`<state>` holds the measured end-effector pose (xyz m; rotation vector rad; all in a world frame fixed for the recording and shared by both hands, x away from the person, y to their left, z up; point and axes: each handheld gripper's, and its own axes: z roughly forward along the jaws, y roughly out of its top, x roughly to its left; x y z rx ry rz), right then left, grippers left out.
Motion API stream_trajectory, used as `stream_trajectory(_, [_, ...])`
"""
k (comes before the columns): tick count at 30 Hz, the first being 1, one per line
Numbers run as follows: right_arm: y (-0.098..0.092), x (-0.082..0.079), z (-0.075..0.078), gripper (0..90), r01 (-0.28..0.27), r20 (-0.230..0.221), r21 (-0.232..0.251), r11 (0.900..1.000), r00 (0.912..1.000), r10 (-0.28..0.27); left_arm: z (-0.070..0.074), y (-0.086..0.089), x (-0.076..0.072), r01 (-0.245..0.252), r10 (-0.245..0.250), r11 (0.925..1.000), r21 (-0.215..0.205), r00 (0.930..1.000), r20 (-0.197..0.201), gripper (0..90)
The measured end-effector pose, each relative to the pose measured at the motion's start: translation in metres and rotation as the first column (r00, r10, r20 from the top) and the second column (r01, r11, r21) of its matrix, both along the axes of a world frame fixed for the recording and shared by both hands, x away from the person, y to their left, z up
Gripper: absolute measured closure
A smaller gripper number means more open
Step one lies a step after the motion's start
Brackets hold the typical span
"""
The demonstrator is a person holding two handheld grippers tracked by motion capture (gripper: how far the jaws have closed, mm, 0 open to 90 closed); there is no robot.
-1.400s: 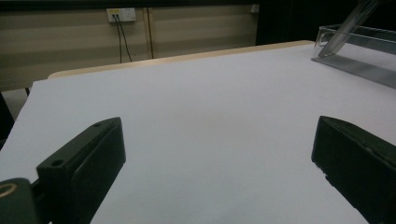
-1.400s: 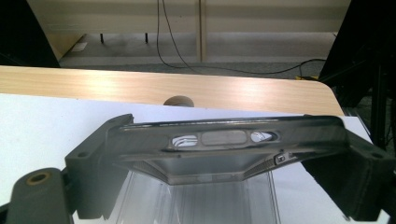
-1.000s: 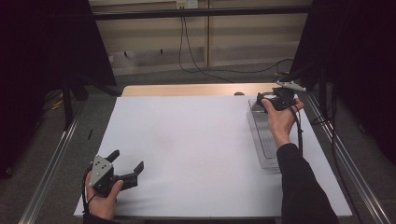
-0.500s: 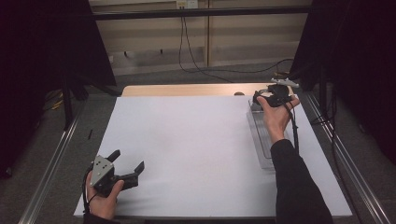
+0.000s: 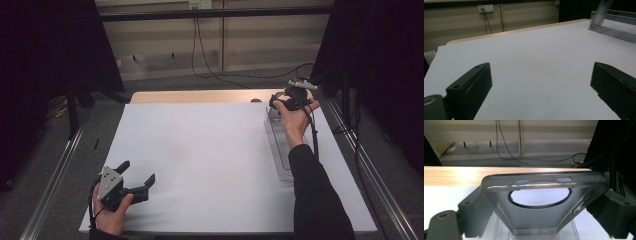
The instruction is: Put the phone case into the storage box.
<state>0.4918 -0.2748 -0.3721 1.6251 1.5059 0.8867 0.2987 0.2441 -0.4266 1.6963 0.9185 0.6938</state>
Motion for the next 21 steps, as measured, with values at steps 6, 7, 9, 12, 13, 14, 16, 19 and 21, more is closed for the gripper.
stream_trajectory(6, [0.0002, 0.0020, -0.0021, 10.7, -0.001, 0.019, 0.001, 1.000, 0.9998, 0.001, 0.0008, 0.0011, -0.0006, -0.006, 0.006, 1.0000, -0.002, 1.0000, 0.004, 3.7])
stream_trajectory(7, [0.0003, 0.0024, -0.0024, 10.7, 0.000, 0.023, 0.002, 1.000, 0.9997, 0.000, 0.0007, 0.0011, -0.0006, -0.007, 0.007, 1.0000, -0.004, 1.0000, 0.003, 3.7])
stream_trajectory(9, [-0.0008, 0.0033, -0.0031, 10.6, -0.003, 0.031, 0.006, 1.000, 0.9995, 0.003, 0.0007, 0.0011, -0.0005, -0.006, 0.006, 1.0000, -0.004, 1.0000, 0.003, 3.7])
stream_trajectory(12, [-0.0020, 0.0039, -0.0045, 10.4, -0.011, 0.041, 0.012, 1.000, 0.9991, 0.011, 0.0007, 0.0010, -0.0006, -0.005, 0.005, 1.0000, -0.004, 1.0000, 0.002, 3.7])
stream_trajectory(13, [-0.0019, 0.0042, -0.0048, 10.4, -0.010, 0.043, 0.012, 1.000, 0.9990, 0.010, 0.0008, 0.0012, -0.0006, -0.004, 0.004, 1.0000, -0.002, 1.0000, 0.004, 3.7])
stream_trajectory(14, [-0.0015, 0.0048, -0.0050, 10.4, -0.010, 0.045, 0.012, 1.000, 0.9989, 0.009, 0.0009, 0.0013, -0.0006, -0.004, 0.004, 1.0000, -0.002, 1.0000, 0.004, 3.7])
stream_trajectory(16, [-0.0015, 0.0055, -0.0055, 10.4, -0.007, 0.049, 0.012, 1.000, 0.9988, 0.007, 0.0010, 0.0013, -0.0007, -0.004, 0.004, 1.0000, -0.002, 1.0000, 0.004, 3.7])
stream_trajectory(19, [-0.0012, 0.0066, -0.0067, 10.3, -0.004, 0.059, 0.014, 1.000, 0.9983, 0.003, 0.0010, 0.0013, -0.0008, -0.004, 0.004, 1.0000, -0.001, 1.0000, 0.005, 3.7])
stream_trajectory(21, [-0.0010, 0.0074, -0.0074, 10.3, 0.001, 0.065, 0.016, 1.000, 0.9979, -0.002, 0.0010, 0.0012, -0.0008, -0.004, 0.004, 1.0000, -0.001, 1.0000, 0.005, 3.7])
